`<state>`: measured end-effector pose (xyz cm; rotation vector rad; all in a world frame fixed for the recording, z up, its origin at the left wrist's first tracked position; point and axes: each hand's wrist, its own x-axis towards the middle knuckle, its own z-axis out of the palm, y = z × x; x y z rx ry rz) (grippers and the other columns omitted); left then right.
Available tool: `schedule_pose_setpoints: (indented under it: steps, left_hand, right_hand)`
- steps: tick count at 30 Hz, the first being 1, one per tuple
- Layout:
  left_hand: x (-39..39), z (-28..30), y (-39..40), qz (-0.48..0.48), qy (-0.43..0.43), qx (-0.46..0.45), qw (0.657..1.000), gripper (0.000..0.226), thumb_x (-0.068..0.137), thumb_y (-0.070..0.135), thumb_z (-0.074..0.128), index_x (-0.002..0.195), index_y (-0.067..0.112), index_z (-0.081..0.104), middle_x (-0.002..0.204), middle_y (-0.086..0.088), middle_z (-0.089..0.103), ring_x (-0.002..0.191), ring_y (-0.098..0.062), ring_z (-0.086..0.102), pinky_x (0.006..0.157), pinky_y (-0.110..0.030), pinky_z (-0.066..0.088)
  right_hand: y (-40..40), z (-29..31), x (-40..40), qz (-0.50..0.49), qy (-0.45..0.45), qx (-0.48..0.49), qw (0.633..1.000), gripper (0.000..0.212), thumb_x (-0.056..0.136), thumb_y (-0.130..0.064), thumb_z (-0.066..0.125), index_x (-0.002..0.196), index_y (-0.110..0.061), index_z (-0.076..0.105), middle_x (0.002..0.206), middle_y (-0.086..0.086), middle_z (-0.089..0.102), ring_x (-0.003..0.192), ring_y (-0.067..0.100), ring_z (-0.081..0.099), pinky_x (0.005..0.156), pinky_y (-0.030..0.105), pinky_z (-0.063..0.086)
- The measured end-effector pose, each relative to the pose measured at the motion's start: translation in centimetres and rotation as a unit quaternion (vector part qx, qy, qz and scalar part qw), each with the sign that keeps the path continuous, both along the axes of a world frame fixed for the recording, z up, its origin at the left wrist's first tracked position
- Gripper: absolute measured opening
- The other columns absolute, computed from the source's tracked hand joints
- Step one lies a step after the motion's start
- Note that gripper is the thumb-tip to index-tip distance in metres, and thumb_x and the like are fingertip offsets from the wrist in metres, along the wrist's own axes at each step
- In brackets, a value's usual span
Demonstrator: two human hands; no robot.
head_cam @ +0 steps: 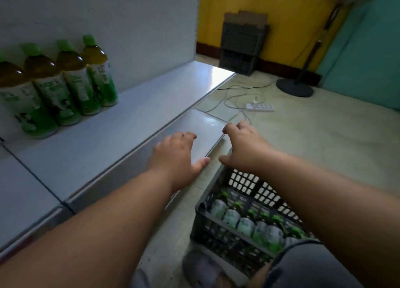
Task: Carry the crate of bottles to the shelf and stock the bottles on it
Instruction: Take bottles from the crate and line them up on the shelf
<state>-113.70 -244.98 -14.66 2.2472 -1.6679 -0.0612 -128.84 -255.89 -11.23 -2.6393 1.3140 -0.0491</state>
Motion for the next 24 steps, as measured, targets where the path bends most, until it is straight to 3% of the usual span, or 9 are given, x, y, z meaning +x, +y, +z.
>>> schedule_pose_setpoints:
  steps: [6, 12, 14, 16, 18, 20, 24]
  left_hand:
    - [-9.3, -5.3, -0.9, -0.058, 0.011, 0.029, 0.998, 0.061, 0.087, 0.064, 0.052, 0.136, 0.03, 0.045, 0.128, 0.0, 0.051, 0.117, -0.023, 0.048, 0.097, -0.04, 0.041]
    - [-15.7, -13.9, -4.1, -0.069, 0.017, 0.113, 0.991, 0.055, 0.09, 0.063, 0.047, 0.134, 0.03, 0.049, 0.131, 0.0, 0.051, 0.121, -0.022, 0.046, 0.1, -0.041, 0.04]
    - [-17.5, -16.6, -5.2, -0.052, 0.023, 0.141, 0.988, 0.067, 0.091, 0.065, 0.044, 0.145, 0.026, 0.04, 0.148, -0.003, 0.04, 0.136, -0.024, 0.035, 0.112, -0.043, 0.03]
    - [-18.8, -18.9, -6.4, -0.03, 0.041, 0.183, 0.982, 0.085, 0.091, 0.072, 0.034, 0.156, 0.02, 0.018, 0.164, -0.007, 0.013, 0.15, -0.025, 0.01, 0.12, -0.042, 0.01]
    - [-19.9, -20.7, -7.6, -0.022, 0.049, 0.219, 0.974, 0.103, 0.083, 0.083, 0.013, 0.157, 0.015, -0.005, 0.165, -0.01, -0.012, 0.151, -0.024, -0.012, 0.121, -0.041, -0.002]
    - [-20.5, -22.0, -8.3, -0.026, 0.027, 0.238, 0.971, 0.113, 0.072, 0.088, -0.006, 0.153, 0.01, -0.02, 0.161, -0.014, -0.025, 0.149, -0.025, -0.022, 0.123, -0.043, -0.004]
    - [-20.4, -23.3, -8.9, -0.021, -0.013, 0.248, 0.968, 0.111, 0.077, 0.086, -0.006, 0.148, 0.005, -0.028, 0.158, -0.017, -0.031, 0.147, -0.026, -0.027, 0.123, -0.041, -0.005]
  right_hand:
    - [0.1, -5.8, -9.3, -0.074, 0.022, 0.039, 0.996, 0.072, 0.08, -0.049, 0.072, 0.139, -0.024, 0.039, 0.133, 0.008, 0.045, 0.127, 0.03, 0.045, 0.101, 0.042, 0.045]
    - [-1.2, -17.1, -16.8, -0.167, 0.014, 0.129, 0.977, 0.072, 0.079, -0.054, 0.073, 0.137, -0.025, 0.042, 0.134, 0.005, 0.047, 0.121, 0.025, 0.049, 0.098, 0.045, 0.049]
    - [-1.9, -20.5, -18.5, -0.201, 0.007, 0.168, 0.965, 0.069, 0.078, -0.056, 0.072, 0.134, -0.025, 0.045, 0.129, 0.005, 0.049, 0.115, 0.024, 0.052, 0.093, 0.044, 0.052]
    - [-3.0, -23.6, -19.7, -0.241, -0.012, 0.21, 0.947, 0.072, 0.078, -0.058, 0.072, 0.135, -0.022, 0.045, 0.13, 0.007, 0.049, 0.113, 0.025, 0.054, 0.091, 0.045, 0.054]
    - [-4.5, -26.3, -20.5, -0.279, -0.021, 0.237, 0.93, 0.077, 0.077, -0.061, 0.071, 0.137, -0.019, 0.044, 0.132, 0.01, 0.048, 0.113, 0.028, 0.056, 0.089, 0.047, 0.055]
    - [-6.0, -29.0, -21.2, -0.307, -0.024, 0.26, 0.915, 0.08, 0.077, -0.061, 0.07, 0.137, -0.016, 0.044, 0.132, 0.012, 0.05, 0.11, 0.029, 0.058, 0.087, 0.046, 0.056]
    - [-8.5, -33.4, -22.1, -0.349, -0.02, 0.292, 0.89, 0.087, 0.079, -0.061, 0.07, 0.143, -0.01, 0.039, 0.134, 0.015, 0.053, 0.105, 0.028, 0.059, 0.075, 0.034, 0.053]
